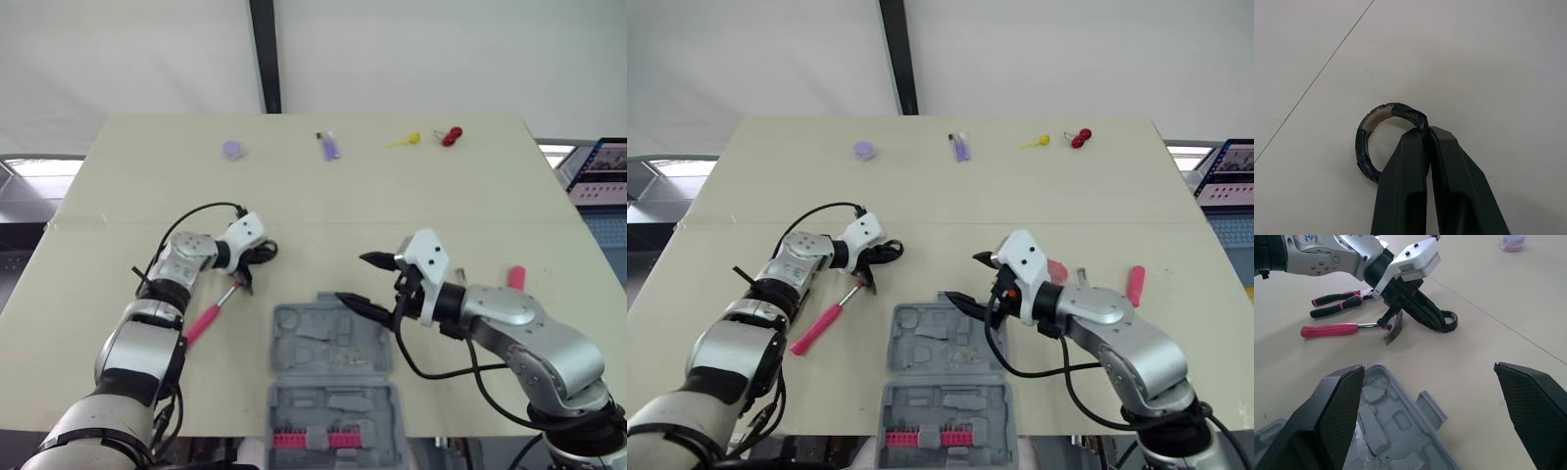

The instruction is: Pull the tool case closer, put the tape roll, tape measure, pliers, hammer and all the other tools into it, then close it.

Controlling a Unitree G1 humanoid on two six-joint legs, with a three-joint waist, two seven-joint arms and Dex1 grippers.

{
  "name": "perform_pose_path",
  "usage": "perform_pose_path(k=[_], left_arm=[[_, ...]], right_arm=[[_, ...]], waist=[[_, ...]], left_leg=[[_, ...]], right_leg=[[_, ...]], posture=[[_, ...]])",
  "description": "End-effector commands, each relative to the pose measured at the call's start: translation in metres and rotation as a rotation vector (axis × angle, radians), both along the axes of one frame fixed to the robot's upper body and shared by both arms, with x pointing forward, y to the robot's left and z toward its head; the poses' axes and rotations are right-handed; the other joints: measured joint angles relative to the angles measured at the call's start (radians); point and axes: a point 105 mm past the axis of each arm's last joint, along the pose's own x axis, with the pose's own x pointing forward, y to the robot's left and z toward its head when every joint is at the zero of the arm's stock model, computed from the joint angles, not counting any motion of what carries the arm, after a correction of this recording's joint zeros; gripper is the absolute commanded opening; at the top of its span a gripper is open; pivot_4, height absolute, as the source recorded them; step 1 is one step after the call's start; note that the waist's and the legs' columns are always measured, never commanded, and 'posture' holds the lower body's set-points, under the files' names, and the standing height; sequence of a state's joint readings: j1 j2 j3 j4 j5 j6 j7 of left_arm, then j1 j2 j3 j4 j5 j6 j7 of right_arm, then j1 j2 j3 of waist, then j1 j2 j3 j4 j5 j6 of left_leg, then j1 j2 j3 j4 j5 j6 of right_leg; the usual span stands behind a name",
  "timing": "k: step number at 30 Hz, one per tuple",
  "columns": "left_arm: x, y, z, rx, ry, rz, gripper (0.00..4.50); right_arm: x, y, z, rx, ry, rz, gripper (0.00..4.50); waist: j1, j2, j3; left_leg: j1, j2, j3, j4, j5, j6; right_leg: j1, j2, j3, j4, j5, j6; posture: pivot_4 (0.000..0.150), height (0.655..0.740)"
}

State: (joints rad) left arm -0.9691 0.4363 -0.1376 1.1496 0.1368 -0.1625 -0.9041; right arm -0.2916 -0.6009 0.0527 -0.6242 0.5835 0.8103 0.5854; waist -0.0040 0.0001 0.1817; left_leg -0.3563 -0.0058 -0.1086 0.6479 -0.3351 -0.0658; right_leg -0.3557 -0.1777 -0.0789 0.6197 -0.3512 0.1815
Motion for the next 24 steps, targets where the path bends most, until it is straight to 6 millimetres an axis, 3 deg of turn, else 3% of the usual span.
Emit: perform_pose_path(k=[1,4,7,11,14,24], left_arm=[[0.004,0.003,0.052,-0.129,-0.062,-0.053,0.04],[-0.009,0.004,0.077,-0.213,-0.051,-0.161,0.04],[-0.029,-0.001,0.084,-0.247,-0.012,-0.261,0.04],[-0.073,-0.014,0.07,-0.258,0.084,-0.398,0.04],[-0.094,-0.021,0.054,-0.248,0.17,-0.425,0.04],[-0.12,-0.037,0.029,-0.207,0.31,-0.43,0.04]], right_arm=[[-0.01,-0.002,0.028,0.041,-0.084,0.032,4.5],[-0.015,-0.006,0.036,0.021,-0.102,0.066,4.5],[-0.021,-0.009,0.035,-0.024,-0.093,0.099,4.5],[-0.029,-0.009,0.03,-0.076,-0.063,0.151,4.5],[-0.033,-0.008,0.028,-0.09,-0.049,0.179,4.5],[-0.038,-0.009,0.025,-0.103,-0.036,0.183,4.5]], waist=[[0.0,0.0,0.0],[-0.001,0.0,0.0],[0.0,0.0,0.0],[-0.007,0.001,0.0],[-0.007,0.0,0.0],[0.003,0.0,0.0]], left_leg=[[0.0,0.0,0.0,0.0,0.0,0.0],[0.0,0.0,0.0,0.0,0.0,0.0],[0.0,0.0,0.0,0.0,0.0,0.0],[0.0,0.0,0.001,0.0,0.0,0.0],[0.0,0.001,0.001,0.0,0.0,0.0],[0.0,0.0,0.002,0.001,-0.001,0.001]], right_leg=[[0.0,0.0,0.0,0.0,0.0,0.0],[-0.001,0.0,0.0,0.0,0.0,0.0],[-0.001,0.0,0.0,0.001,0.0,0.0],[0.0,-0.001,0.0,0.001,0.0,0.0],[-0.001,-0.001,0.0,0.001,0.0,0.0],[0.0,-0.001,0.0,0.0,0.0,0.0]], posture=[[0.15,0.74],[0.15,0.74],[0.15,0.74],[0.15,0.74],[0.15,0.74],[0.15,0.74]])
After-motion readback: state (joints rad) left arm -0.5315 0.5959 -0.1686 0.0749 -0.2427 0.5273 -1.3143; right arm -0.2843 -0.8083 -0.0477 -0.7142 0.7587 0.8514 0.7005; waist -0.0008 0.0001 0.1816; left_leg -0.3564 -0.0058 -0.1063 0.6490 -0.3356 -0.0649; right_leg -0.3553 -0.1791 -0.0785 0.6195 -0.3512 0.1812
